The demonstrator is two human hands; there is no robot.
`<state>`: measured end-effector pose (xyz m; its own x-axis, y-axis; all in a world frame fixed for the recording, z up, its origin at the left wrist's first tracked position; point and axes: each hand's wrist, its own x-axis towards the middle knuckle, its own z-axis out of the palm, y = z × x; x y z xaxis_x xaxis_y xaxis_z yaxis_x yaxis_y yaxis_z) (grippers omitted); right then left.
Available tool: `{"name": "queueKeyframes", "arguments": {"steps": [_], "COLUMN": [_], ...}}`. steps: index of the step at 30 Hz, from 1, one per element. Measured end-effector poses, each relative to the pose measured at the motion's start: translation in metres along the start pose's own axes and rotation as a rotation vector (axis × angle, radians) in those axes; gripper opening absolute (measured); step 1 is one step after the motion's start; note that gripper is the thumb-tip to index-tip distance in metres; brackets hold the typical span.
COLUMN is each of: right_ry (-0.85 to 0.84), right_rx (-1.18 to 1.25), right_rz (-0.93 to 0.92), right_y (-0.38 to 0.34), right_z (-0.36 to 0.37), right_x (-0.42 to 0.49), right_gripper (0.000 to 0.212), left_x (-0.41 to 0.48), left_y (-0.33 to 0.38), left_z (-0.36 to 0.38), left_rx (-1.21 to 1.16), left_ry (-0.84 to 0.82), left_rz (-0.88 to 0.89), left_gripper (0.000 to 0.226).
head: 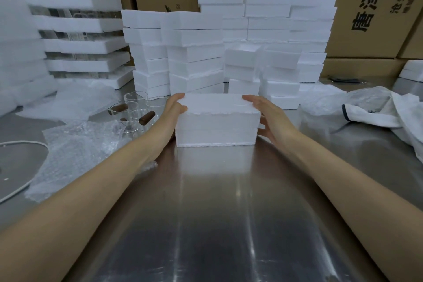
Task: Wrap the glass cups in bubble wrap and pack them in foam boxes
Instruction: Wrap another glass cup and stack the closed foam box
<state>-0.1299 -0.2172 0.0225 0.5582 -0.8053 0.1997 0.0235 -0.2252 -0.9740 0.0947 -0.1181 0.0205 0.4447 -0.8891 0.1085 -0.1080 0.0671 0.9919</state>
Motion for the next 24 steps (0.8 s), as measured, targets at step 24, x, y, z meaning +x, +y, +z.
{"name": "queueKeyframes", "arguments": {"steps": [24], "right_ry": [-0.033], "right_rx": [-0.428], "right_rz": [-0.051], "right_y": [0.015], "right_z": [-0.058], "right_x": [0.003], "right_gripper": [0.092], "left_x": [-0.019], "left_y": [-0.02], "left_z": [0.01], "left_rx": [0.861], "left_ry": [-0.147], "left_rz": [0.422], "left_gripper": [0.039]}}
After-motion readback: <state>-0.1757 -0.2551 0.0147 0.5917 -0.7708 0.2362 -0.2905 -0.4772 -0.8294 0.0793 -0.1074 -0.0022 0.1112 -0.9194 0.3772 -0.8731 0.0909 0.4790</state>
